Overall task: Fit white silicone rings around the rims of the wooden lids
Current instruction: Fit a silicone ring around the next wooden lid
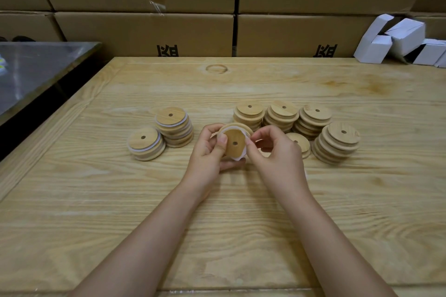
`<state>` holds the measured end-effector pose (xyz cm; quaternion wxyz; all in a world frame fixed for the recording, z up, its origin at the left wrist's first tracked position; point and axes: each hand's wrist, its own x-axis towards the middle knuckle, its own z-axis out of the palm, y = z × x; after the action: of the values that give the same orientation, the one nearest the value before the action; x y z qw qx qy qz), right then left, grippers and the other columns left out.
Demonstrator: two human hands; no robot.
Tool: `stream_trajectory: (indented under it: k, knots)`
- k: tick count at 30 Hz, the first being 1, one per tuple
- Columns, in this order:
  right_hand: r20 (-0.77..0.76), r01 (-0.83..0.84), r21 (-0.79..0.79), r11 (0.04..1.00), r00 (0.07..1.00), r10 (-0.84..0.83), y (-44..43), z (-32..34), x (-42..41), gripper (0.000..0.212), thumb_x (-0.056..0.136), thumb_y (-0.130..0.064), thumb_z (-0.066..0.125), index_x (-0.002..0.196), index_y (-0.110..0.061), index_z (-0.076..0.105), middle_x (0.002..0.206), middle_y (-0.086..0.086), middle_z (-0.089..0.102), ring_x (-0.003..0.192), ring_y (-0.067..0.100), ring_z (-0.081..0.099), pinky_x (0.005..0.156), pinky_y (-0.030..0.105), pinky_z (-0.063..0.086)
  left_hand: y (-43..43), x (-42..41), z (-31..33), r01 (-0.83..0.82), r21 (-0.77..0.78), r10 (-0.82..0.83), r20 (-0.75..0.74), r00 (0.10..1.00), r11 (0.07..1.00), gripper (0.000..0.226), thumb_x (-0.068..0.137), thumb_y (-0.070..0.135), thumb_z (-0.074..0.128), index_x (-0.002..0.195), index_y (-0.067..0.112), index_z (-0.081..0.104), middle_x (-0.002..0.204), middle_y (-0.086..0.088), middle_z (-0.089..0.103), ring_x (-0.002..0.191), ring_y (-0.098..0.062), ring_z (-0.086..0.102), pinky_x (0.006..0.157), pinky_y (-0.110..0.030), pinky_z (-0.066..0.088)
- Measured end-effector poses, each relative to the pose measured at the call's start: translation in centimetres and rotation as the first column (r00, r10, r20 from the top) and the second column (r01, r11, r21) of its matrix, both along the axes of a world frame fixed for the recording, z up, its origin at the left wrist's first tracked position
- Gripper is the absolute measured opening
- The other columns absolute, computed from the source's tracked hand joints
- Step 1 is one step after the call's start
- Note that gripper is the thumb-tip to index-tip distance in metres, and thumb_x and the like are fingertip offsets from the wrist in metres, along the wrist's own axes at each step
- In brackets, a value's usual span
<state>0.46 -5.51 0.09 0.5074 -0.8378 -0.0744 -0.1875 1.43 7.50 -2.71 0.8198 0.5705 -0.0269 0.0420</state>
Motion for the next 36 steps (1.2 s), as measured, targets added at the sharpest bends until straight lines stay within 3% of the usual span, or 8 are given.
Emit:
stream_trajectory:
  k: [6, 13, 18, 23, 31, 36]
  knots:
    - [0.025, 0.084, -0.029, 0.996, 0.996, -0.084, -0.13, -0.03, -0.01, 0.007, 0.083, -0.018, 0.068, 0.083, -0.017, 0.062, 0.074, -0.015, 0.062, 0.069, -0.007, 0.057, 0.067, 0.013, 0.043, -0.22, -0.29, 0.23, 0.07, 0.045, -0.07, -0.007, 0.998, 0.997, 0.012, 0.091, 0.009, 0.05, 0.1, 0.014, 0.044, 0.089, -0.006, 0.067, 0.068, -0.016, 0.069, 0.064, -0.037, 0.058]
    - [0.157, 0.132, -0.081, 0.988, 0.981, -0.118, -0.09, -0.06, -0.27, 0.002, 0.082, -0.011, 0.068, 0.082, -0.009, 0.067, 0.077, -0.005, 0.069, 0.076, 0.008, 0.064, 0.072, 0.026, 0.047, -0.44, -0.47, 0.4, 0.062, 0.095, -0.064, 0.018, 0.998, 0.994, 0.015, 0.09, 0.002, 0.052, 0.1, 0.013, 0.051, 0.085, -0.004, 0.068, 0.072, -0.016, 0.068, 0.069, -0.042, 0.057]
    - [0.075, 0.079, -0.019, 0.997, 0.994, -0.078, 0.09, -0.05, -0.19, 0.007, 0.081, -0.01, 0.069, 0.078, -0.017, 0.067, 0.074, -0.014, 0.064, 0.079, 0.007, 0.065, 0.077, 0.022, 0.048, -0.4, -0.05, 0.08, -0.066, 0.17, 0.057, 0.06, 0.997, 0.983, 0.028, 0.09, -0.007, 0.049, 0.096, 0.02, 0.053, 0.09, -0.003, 0.061, 0.085, -0.016, 0.059, 0.087, -0.045, 0.049]
    - [0.013, 0.043, 0.067, 0.997, 0.999, -0.044, 0.04, 0.18, -0.29, 0.022, 0.08, -0.01, 0.07, 0.07, -0.029, 0.062, 0.072, -0.02, 0.065, 0.079, 0.003, 0.065, 0.08, 0.026, 0.052, 0.1, 0.28, -0.12, -0.101, 0.208, 0.078, 0.115, 0.99, 0.973, 0.033, 0.089, -0.012, 0.048, 0.099, 0.019, 0.053, 0.093, -0.001, 0.056, 0.088, -0.015, 0.054, 0.093, -0.043, 0.041]
    - [-0.036, 0.013, 0.154, 0.988, 0.999, -0.007, -0.08, 0.3, -0.01, 0.029, 0.079, -0.008, 0.071, 0.066, -0.033, 0.062, 0.069, -0.02, 0.067, 0.069, 0.001, 0.065, 0.073, 0.03, 0.055, 0.39, 0.44, -0.28, -0.048, 0.076, 0.044, 0.042, 0.998, 0.996, 0.032, 0.09, -0.009, 0.046, 0.098, 0.021, 0.054, 0.088, 0.004, 0.06, 0.078, -0.005, 0.06, 0.076, -0.024, 0.049]
    - [0.024, -0.01, 0.03, 0.999, 1.0, 0.009, -0.08, 0.41, -0.24, 0.021, 0.079, -0.01, 0.068, 0.071, -0.029, 0.062, 0.073, -0.021, 0.065, 0.077, 0.001, 0.062, 0.074, 0.02, 0.05, 0.33, 0.31, 0.12, 0.0, 0.017, 0.0, 0.007, 1.0, 1.0, 0.028, 0.092, -0.008, 0.045, 0.096, 0.018, 0.054, 0.087, 0.002, 0.062, 0.074, 0.0, 0.063, 0.073, -0.021, 0.053]
